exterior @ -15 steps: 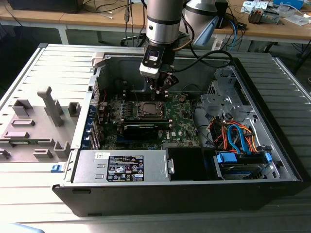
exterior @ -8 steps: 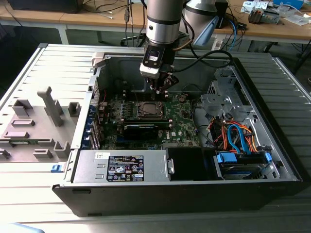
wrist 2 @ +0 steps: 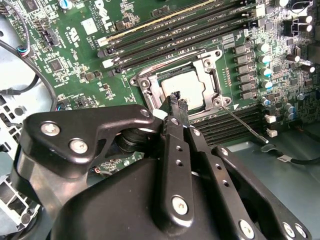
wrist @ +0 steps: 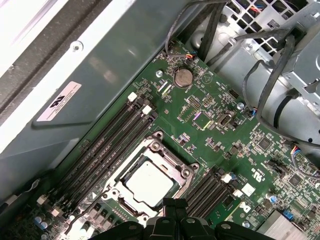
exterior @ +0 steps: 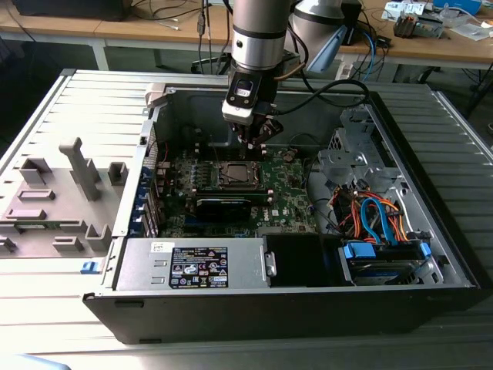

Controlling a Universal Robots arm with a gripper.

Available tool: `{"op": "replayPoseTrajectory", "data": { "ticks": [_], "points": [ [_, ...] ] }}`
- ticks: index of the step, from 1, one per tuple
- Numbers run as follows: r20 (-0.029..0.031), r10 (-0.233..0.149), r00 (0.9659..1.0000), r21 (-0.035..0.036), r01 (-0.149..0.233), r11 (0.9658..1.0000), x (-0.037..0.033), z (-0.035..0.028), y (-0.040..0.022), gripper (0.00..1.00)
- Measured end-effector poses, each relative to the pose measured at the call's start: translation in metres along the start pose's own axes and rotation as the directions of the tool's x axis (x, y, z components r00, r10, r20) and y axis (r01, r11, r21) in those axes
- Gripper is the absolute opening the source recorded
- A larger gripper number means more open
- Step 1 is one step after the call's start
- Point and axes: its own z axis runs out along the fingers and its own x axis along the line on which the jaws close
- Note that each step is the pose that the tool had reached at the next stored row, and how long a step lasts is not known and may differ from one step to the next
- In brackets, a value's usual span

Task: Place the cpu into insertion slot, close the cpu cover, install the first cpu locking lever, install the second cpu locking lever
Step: 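Install the first cpu locking lever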

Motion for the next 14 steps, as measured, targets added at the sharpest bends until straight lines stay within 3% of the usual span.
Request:
{"op": "replayPoseTrajectory", "data": {
  "ticks": [14],
  "points": [
    [0.0005,-0.009,1.0000,-0.0004,0.009,1.0000,0.0000,0.0000,0.0000,0.11]
  ]
}}
